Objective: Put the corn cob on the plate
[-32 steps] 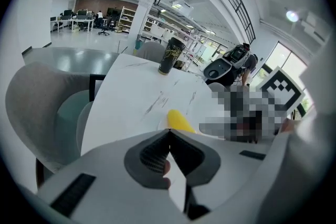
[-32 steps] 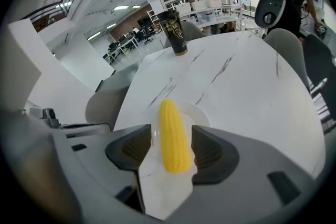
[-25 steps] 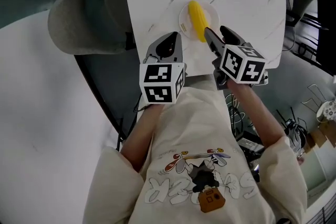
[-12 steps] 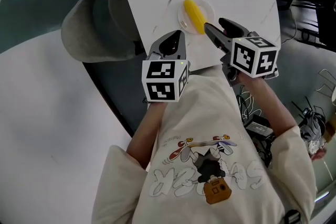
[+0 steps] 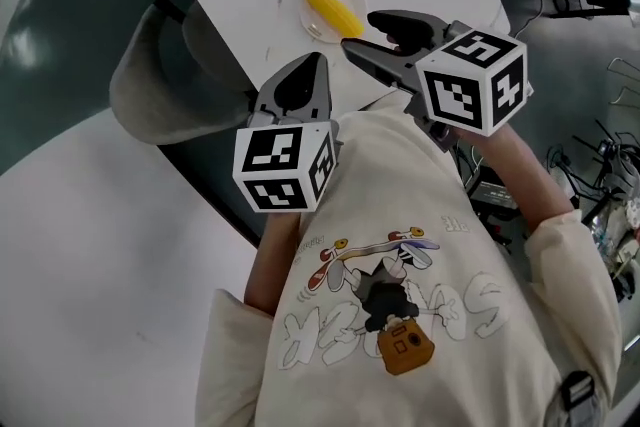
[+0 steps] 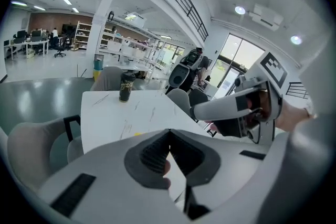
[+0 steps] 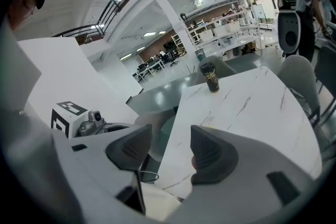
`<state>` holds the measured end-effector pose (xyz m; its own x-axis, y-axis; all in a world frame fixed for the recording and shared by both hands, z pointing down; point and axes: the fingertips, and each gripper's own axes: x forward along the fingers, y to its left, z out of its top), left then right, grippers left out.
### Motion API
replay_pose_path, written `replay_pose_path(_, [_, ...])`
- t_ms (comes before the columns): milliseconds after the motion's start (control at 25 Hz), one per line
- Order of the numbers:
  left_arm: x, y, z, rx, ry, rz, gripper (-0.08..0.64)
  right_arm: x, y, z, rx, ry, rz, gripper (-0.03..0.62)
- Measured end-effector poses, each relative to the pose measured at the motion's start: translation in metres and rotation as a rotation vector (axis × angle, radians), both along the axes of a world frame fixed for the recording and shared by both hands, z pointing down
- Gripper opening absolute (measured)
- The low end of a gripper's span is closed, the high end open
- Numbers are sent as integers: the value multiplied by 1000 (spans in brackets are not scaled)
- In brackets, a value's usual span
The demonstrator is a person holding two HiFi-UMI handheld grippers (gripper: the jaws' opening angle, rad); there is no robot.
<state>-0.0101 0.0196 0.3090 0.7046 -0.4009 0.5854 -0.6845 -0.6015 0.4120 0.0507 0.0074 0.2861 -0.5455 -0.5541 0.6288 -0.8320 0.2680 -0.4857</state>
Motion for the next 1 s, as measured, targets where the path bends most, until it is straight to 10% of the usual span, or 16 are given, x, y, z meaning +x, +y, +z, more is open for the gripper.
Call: replay_pose_path(1000, [-18, 25, -31, 80, 22, 24, 5, -24, 43, -37, 252, 51, 208, 71])
